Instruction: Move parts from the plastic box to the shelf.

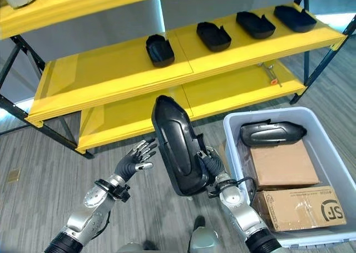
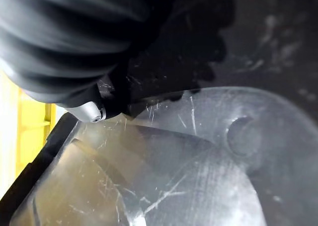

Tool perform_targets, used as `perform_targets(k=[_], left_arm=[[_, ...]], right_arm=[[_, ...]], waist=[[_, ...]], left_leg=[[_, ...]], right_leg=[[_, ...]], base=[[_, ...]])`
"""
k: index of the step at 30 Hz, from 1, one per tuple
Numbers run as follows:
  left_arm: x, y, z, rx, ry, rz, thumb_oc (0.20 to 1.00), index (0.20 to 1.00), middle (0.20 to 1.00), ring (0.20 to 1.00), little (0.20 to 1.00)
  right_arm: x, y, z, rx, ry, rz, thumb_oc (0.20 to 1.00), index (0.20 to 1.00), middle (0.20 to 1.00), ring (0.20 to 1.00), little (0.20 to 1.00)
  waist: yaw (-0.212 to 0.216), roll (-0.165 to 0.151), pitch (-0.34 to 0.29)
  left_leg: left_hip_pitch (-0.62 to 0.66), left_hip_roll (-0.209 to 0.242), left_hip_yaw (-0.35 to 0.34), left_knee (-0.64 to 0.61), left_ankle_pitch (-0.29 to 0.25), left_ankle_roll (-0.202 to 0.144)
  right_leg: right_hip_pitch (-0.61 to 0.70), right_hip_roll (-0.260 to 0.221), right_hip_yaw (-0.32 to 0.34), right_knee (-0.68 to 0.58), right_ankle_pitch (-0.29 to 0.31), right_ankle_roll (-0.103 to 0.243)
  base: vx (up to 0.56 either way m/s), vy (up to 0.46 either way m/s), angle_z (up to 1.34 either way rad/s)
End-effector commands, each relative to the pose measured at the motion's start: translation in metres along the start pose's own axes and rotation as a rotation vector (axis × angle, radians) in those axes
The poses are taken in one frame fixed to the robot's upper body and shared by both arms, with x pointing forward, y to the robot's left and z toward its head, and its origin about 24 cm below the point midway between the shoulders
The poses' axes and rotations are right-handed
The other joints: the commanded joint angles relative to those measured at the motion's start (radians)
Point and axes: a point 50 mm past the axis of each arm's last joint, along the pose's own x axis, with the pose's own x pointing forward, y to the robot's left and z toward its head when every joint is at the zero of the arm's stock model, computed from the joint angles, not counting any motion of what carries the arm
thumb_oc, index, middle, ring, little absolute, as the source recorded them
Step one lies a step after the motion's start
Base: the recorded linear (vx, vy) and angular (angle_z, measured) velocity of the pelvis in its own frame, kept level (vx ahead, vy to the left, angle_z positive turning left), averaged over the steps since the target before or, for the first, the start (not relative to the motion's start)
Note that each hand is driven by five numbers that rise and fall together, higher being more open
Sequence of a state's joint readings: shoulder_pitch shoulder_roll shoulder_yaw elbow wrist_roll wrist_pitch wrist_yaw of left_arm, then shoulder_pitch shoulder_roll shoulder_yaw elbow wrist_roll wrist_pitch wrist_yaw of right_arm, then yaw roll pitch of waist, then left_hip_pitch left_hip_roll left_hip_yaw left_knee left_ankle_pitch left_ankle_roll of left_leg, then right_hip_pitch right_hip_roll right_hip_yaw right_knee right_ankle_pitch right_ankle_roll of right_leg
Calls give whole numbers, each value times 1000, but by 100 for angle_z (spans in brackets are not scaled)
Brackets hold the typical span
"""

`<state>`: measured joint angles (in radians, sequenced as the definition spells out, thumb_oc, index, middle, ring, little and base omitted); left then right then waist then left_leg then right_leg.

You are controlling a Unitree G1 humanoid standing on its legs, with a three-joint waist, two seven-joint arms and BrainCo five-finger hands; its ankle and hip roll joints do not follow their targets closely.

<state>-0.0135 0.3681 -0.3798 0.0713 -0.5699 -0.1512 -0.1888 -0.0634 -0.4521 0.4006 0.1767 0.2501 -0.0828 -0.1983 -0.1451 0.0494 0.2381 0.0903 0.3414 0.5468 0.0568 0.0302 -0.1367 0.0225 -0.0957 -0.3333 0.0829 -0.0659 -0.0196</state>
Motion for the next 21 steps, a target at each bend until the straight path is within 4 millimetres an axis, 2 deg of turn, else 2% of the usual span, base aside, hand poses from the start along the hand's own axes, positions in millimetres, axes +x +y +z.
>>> perform_targets(k=[1, 4, 5, 6, 9, 14, 18, 19, 20, 21], left_arm=[[-1, 4, 22, 3, -144, 19, 1000, 1000, 1000, 1000, 1000], [0, 6, 24, 22, -149, 32, 1000, 1000, 1000, 1000, 1000], [0, 7, 24, 21, -147, 40, 1000, 1000, 1000, 1000, 1000], [1, 9, 24, 19, -138, 51, 1000, 1000, 1000, 1000, 1000], [0, 12, 21, 40, -127, 59, 1000, 1000, 1000, 1000, 1000], [-5, 18, 19, 66, -117, 93, 1000, 1000, 1000, 1000, 1000], [-11, 24, 22, 87, -126, 114, 1000, 1000, 1000, 1000, 1000], [-12, 24, 22, 85, -129, 116, 1000, 1000, 1000, 1000, 1000], [-14, 26, 23, 77, -134, 118, 1000, 1000, 1000, 1000, 1000], [-16, 26, 23, 77, -137, 121, 1000, 1000, 1000, 1000, 1000]], right_arm=[[1, 4, 34, 51, -183, 42, 200, 200, 200, 200, 200], [-1, 3, 33, 49, -190, 58, 200, 200, 200, 200, 200], [-1, 3, 33, 46, -193, 60, 200, 200, 200, 200, 200], [-2, 2, 33, 50, -195, 57, 200, 200, 200, 200, 200], [-2, 4, 34, 73, -196, 66, 200, 200, 200, 200, 200], [-3, 13, 37, 79, -196, 90, 200, 200, 200, 200, 200], [-2, 19, 40, 79, -206, 105, 200, 200, 200, 200, 200], [-2, 20, 40, 80, -209, 103, 200, 200, 200, 200, 200], [0, 22, 42, 85, -218, 101, 200, 200, 200, 200, 200], [0, 23, 43, 84, -223, 103, 200, 200, 200, 200, 200]], waist=[[-14, -25, -41], [-7, -23, -39], [-6, -22, -39], [-3, -20, -41], [11, -25, -44], [37, -24, -46], [63, -22, -44], [70, -21, -42], [95, -24, -38], [104, -21, -34]], left_leg=[[48, 38, -17, -62, 166, -19], [42, 5, -54, -60, 91, 10], [40, -15, -62, -54, 60, 23], [42, -57, -72, -54, 6, 47], [27, -112, -104, -26, -34, 78], [30, -200, -147, -65, -38, 123], [32, -261, -162, -107, -41, 164], [30, -274, -163, -113, -42, 174], [19, -303, -156, -115, -49, 196], [20, -310, -157, -117, -50, 204]], right_leg=[[5, -81, -15, 98, -61, 66], [-4, -99, 4, 174, -99, 70], [-5, -101, 7, 190, -108, 71], [-3, -104, 8, 208, -117, 75], [7, -94, 16, 229, -127, 79], [5, -85, 27, 296, -147, 103], [-42, -94, 14, 448, -141, 131], [-58, -103, 9, 499, -131, 137], [-96, -148, -20, 625, -109, 144], [-116, -166, -28, 682, -82, 147]], base=[[277, 317, -42], [317, 372, -31], [306, 413, -19], [358, 478, -15], [301, 383, 27], [260, 355, 28], [151, 304, -4], [146, 425, 10], [127, 392, 3], [116, 374, -1]])
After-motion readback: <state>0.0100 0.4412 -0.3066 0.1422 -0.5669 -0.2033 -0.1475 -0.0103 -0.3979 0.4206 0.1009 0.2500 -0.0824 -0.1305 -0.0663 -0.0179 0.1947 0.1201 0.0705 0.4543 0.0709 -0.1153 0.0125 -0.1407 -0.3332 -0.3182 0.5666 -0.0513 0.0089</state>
